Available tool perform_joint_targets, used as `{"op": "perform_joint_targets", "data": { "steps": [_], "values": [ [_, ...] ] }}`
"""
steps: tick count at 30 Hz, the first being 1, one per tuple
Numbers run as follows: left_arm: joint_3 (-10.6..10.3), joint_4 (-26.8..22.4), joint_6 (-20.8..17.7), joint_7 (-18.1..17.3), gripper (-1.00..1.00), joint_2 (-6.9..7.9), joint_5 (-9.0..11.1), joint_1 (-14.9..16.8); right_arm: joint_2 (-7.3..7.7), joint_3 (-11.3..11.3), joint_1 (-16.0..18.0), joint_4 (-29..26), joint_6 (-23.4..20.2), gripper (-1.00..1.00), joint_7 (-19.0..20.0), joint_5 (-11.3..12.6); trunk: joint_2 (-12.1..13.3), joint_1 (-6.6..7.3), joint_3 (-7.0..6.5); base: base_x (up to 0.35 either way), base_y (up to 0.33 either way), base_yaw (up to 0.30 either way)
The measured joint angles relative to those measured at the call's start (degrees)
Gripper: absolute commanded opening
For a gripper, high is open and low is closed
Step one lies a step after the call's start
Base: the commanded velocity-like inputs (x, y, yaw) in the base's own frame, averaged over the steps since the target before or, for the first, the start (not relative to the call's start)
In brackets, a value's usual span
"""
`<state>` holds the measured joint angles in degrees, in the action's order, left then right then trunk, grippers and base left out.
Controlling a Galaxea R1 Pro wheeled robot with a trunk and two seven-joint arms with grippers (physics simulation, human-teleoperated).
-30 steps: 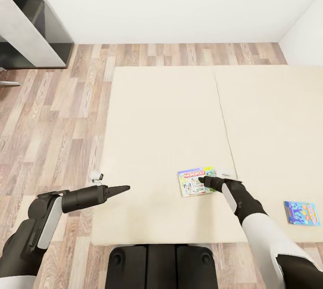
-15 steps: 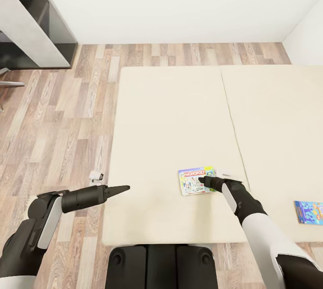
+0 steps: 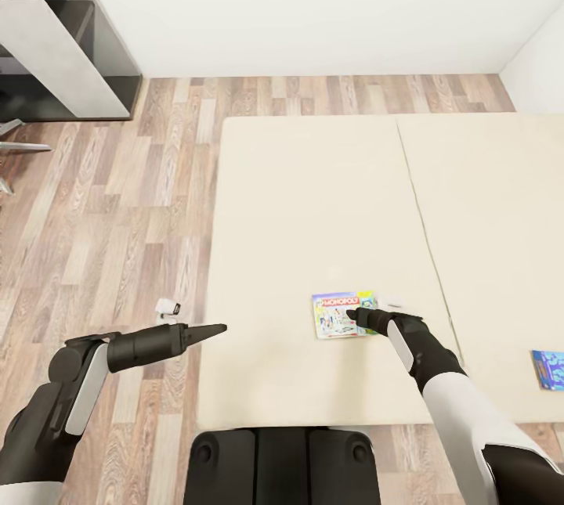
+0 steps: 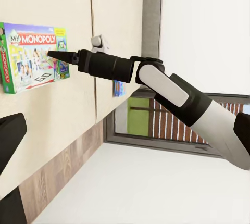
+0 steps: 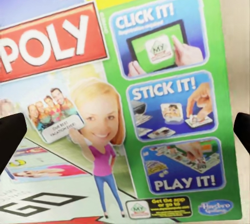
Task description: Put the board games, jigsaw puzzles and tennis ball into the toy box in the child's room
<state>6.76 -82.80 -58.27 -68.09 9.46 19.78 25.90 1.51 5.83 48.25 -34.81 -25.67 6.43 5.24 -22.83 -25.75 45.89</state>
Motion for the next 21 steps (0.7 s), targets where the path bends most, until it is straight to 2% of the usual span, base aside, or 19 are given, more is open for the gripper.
{"op": "perform_joint_targets", "data": {
  "steps": [21],
  "values": [
    [-0.01, 0.00, -0.02, 0.00, 1.00, -0.05, 0.00, 0.00, 0.00, 0.00, 0.00, 0.01, 0.00, 1.00, 0.00, -0.01, 0.00, 0.00, 0.00, 0.000, 0.158, 0.000]
  ]
}}
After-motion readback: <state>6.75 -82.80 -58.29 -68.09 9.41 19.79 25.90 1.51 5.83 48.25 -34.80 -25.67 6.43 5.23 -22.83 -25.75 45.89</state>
